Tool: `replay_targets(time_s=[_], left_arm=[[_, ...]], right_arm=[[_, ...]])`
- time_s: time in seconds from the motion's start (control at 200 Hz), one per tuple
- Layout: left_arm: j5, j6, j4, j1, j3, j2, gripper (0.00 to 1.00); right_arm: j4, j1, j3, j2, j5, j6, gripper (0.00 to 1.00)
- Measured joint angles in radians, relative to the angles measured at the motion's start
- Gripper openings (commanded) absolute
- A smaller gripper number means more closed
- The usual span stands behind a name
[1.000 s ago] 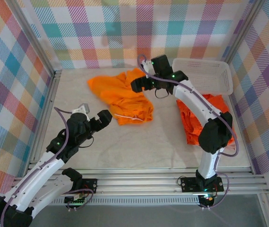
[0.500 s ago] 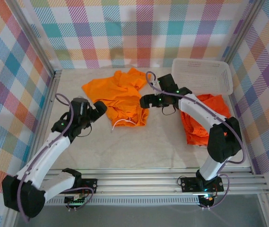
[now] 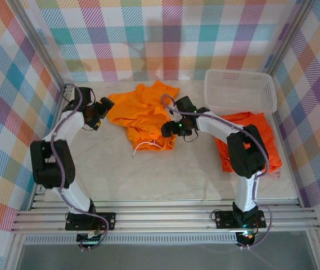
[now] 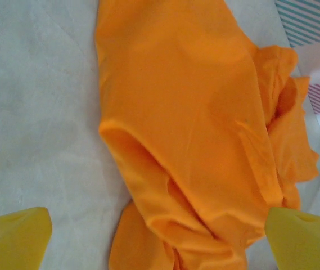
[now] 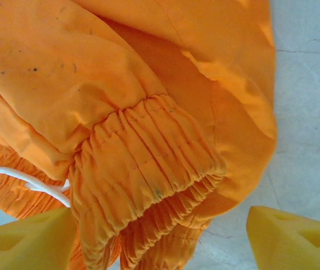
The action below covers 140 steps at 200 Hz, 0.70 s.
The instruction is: Fold and stack the shorts
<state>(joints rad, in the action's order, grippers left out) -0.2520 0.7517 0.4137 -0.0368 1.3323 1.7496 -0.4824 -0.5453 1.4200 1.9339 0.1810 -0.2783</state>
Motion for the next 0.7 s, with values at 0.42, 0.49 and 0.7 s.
replay_targets(time_s=[0.42,0.49,0.7], left_arm=[[-0.010,-0.045,0.076,-0.020,0.318,0.297,0.95],[-0.007,-0.051,0.095,-0.031,0.369,0.339,0.94],[0.002,-0.067,0.147,-0.050,0.480,0.430,0.93]], right_arm=[[0.010,-0.026,0.095,0.087,0.004,-0.013,0.28],[0.008,-0.026,0.097,0.087,0.002,-0.010,0.17],[-0.017,-0.026,0.088,0.055,-0.051,0.031,0.03]])
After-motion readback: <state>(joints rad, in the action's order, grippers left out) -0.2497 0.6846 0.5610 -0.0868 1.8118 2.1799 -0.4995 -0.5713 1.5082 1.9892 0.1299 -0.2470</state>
